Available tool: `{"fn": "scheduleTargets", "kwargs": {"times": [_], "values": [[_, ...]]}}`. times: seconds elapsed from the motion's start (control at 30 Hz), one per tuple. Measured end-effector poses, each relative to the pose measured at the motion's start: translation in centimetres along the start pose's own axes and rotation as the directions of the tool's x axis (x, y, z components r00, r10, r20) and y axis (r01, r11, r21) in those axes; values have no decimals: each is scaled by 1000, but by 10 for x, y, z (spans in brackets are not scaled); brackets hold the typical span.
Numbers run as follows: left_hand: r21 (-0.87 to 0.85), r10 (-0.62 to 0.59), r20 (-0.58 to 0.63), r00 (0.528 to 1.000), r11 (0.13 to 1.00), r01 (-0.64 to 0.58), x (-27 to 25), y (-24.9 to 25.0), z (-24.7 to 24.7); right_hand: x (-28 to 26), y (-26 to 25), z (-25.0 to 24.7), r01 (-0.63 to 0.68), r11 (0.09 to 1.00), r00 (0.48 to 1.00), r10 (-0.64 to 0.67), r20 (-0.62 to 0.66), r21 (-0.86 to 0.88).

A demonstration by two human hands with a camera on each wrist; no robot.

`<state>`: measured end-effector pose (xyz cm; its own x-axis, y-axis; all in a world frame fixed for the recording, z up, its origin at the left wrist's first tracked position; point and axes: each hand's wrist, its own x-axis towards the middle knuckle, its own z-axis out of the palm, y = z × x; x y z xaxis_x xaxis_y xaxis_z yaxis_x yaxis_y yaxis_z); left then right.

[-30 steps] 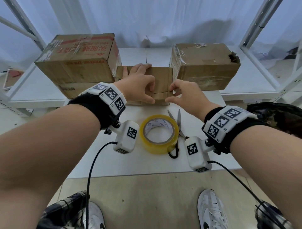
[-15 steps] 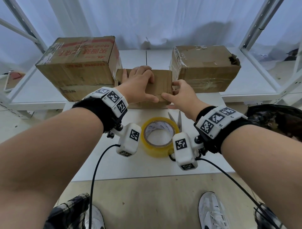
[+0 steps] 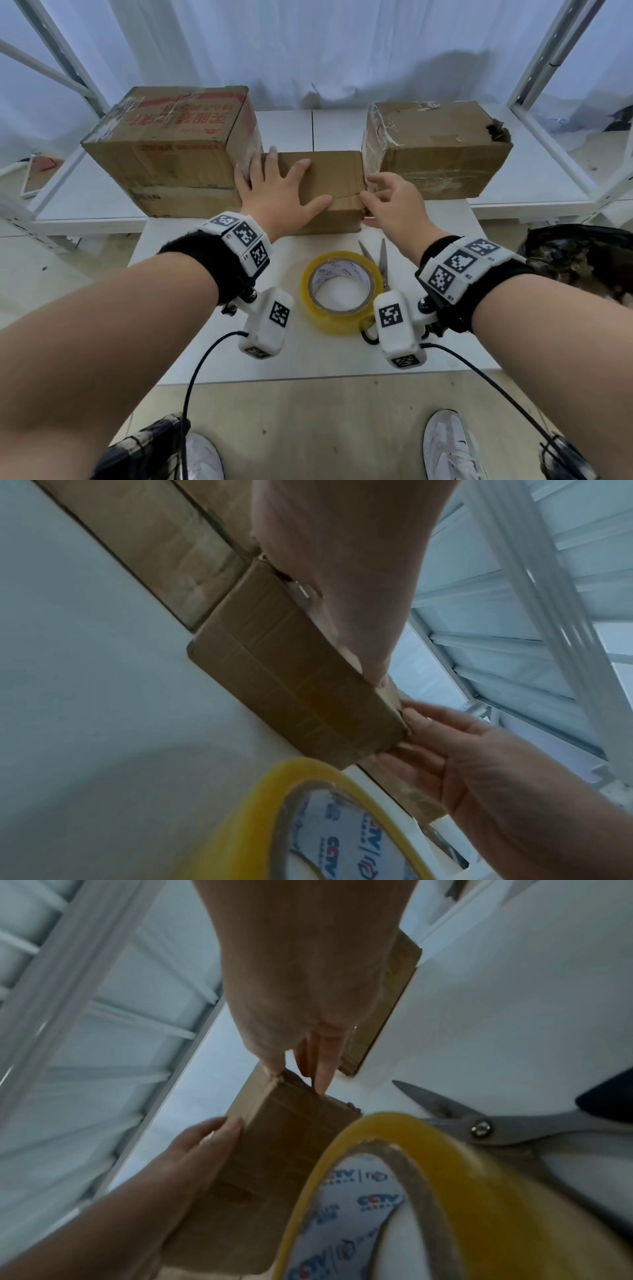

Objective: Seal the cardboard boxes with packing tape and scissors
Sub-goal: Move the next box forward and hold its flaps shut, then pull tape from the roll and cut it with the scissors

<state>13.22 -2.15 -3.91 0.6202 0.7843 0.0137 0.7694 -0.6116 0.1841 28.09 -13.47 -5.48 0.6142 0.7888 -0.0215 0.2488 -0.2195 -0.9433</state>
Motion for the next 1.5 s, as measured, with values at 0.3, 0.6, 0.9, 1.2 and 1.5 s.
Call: {"fn": "scheduleTargets", "kwargs": {"times": [0.3,0.6,0.9,1.2,1.5], "values": [[-68,53,89,995,997,-47,0,6,4,-3,0,2,248,892,969,-232,87,-378],[-49,325,22,945,945,-324,-16,19,-11,-21,0,-15,98,937,981,-34,192,-335],[120,475,539,695,773,-622,-84,37,-9,-79,10,-14,202,777,907,81,413,-596],[-177,402,263,877,914,-365,-124,19,13,-114,36,-13,178,694,901,170,399,-698],[-684,227,76,971,720,-115,-155,1,22,-138,17,-4,-30,968,969,89,229,-250]]}}
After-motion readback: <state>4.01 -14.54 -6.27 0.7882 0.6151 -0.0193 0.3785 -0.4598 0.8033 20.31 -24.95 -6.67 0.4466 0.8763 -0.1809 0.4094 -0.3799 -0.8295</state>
